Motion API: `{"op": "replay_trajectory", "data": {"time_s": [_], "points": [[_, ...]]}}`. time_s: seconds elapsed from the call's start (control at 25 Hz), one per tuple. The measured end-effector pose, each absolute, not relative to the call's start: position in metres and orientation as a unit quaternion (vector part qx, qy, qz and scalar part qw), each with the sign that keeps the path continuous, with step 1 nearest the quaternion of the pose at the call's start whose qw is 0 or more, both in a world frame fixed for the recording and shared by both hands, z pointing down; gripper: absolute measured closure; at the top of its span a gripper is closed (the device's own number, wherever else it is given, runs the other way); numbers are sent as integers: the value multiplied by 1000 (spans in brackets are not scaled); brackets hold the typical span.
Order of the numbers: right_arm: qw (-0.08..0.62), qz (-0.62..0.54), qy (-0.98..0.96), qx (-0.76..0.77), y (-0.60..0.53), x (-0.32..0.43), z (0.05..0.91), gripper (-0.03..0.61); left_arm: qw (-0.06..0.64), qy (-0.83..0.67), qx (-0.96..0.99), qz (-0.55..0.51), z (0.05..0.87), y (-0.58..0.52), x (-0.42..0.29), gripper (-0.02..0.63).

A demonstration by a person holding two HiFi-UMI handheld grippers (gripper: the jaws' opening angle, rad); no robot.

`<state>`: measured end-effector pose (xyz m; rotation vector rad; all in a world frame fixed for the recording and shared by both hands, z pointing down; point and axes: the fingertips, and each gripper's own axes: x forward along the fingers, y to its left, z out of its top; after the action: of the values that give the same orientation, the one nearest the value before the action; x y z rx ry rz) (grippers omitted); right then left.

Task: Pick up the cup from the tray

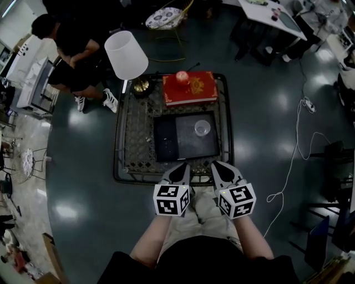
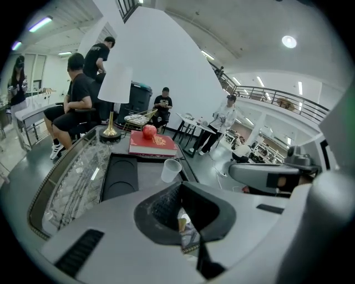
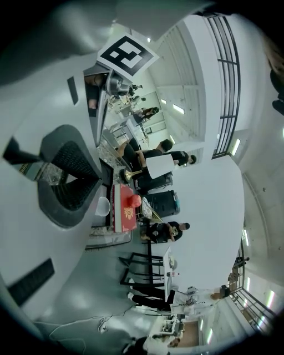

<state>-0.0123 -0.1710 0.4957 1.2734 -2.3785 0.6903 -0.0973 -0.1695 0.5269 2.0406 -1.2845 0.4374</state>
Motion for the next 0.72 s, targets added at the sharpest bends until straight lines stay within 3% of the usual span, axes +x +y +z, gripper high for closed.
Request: {"op": "replay_trajectory", "data": {"time_s": [0.36,0.72], "points": [[181,257,-838,446,-206,1,517,568,321,-484,795,173,560,-213,-63,596],[188,278,-832,441,-236,10,542,568,323,-495,780,204,598,-253,-51,450]]}}
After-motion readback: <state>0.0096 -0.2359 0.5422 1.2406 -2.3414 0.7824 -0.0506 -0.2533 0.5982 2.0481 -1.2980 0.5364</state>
